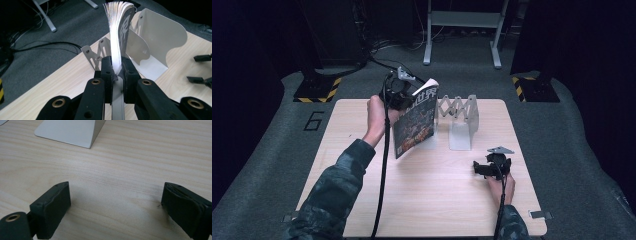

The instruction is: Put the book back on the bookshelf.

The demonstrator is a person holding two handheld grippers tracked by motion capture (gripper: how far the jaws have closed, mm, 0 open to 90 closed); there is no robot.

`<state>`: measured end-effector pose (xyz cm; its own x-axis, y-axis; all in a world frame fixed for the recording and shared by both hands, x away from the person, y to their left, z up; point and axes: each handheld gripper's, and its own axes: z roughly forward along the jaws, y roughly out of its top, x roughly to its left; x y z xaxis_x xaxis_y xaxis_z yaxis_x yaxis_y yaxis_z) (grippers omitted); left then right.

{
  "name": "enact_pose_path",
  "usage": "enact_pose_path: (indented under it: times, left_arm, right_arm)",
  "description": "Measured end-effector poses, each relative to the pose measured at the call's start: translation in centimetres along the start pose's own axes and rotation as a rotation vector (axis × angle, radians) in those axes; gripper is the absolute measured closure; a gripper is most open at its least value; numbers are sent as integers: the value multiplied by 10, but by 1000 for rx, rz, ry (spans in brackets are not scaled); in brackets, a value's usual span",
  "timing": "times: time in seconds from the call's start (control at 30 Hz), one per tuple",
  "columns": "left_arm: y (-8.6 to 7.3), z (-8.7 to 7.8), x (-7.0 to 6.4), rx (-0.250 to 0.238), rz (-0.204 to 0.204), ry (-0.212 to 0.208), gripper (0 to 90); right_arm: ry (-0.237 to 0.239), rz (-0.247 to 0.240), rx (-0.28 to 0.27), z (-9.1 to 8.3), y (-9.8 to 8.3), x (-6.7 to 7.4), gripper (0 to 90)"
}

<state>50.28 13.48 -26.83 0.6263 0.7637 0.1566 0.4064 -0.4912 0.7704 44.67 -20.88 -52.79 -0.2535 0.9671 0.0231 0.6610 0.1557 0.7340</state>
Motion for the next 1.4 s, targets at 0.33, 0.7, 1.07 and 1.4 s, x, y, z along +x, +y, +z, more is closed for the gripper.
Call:
enact_pose_path:
  times: [0.33, 0.7, 1.07, 1.4]
  left_arm:
    - [8, 16, 0, -2, -48, 40, 826]
    - [6, 33, 0, -28, -122, 87, 826]
    - [2, 46, 2, -80, -215, 111, 827]
    - [-2, 51, 7, -71, -169, 167, 656]
  right_arm:
    - [1, -7, -3, 0, 0, -1, 84]
    - [-1, -6, -5, 0, 0, -1, 89]
    - [-3, -6, -5, 0, 0, -1, 90]
    - [-16, 14, -8, 1, 0, 1, 94]
